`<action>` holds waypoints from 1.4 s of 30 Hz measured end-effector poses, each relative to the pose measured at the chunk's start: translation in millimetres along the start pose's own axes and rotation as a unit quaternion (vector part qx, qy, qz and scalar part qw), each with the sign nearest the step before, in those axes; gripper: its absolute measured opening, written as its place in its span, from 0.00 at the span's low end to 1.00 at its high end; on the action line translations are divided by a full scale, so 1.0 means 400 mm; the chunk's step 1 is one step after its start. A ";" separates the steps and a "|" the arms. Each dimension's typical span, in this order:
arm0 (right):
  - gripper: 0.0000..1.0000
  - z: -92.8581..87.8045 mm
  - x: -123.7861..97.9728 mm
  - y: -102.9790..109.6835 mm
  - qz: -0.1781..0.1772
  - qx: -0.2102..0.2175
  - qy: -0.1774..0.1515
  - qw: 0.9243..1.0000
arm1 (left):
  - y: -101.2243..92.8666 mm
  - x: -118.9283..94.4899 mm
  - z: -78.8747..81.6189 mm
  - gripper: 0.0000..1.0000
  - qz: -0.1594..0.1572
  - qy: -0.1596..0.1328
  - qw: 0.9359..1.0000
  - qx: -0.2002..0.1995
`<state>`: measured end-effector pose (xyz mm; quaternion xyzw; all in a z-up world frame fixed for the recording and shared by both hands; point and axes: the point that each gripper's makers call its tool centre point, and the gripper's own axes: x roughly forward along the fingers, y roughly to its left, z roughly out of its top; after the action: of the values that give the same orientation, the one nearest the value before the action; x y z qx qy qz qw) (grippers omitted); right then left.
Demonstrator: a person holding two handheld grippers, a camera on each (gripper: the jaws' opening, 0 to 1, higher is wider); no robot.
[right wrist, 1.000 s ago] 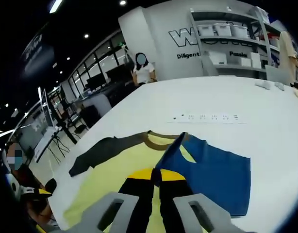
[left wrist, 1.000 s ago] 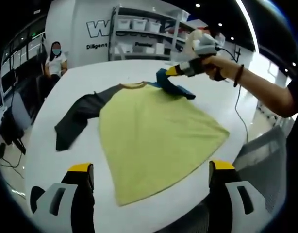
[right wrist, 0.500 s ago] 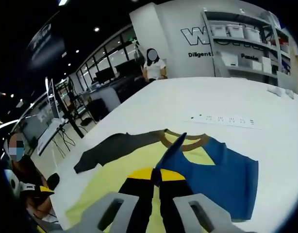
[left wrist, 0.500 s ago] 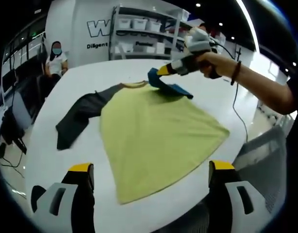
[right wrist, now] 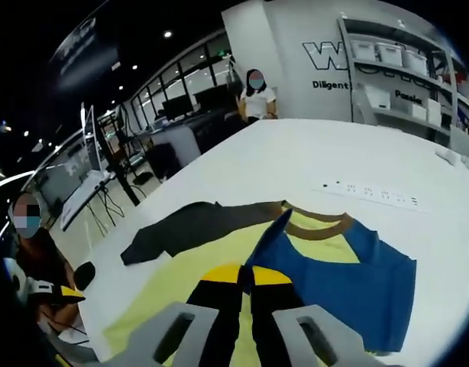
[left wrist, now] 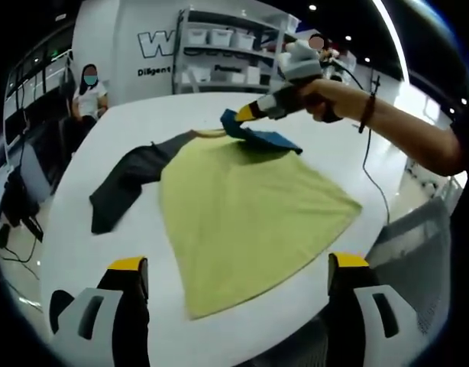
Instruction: Fold the garment on the visible template until the final outline fits inside the template.
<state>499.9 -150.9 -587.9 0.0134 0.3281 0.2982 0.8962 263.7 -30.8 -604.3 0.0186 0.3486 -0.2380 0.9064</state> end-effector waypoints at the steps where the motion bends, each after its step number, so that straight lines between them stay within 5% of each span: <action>1: 0.00 -0.001 0.003 0.004 0.000 -0.001 0.001 1.000 | 0.000 0.000 0.000 0.92 0.000 -0.001 1.000 0.000; 25: 0.00 -0.020 0.064 0.172 0.039 -0.067 0.024 0.997 | 0.008 -0.003 -0.008 0.91 0.001 0.001 1.000 -0.005; 42: 0.00 -0.043 0.101 0.259 0.047 -0.154 0.037 0.986 | 0.006 -0.006 -0.017 0.91 0.000 0.002 1.000 -0.009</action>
<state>459.6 -47.0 -602.0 -0.1209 0.3102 0.3870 0.8599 259.1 -26.2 -608.2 0.0112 0.3522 -0.2347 0.9059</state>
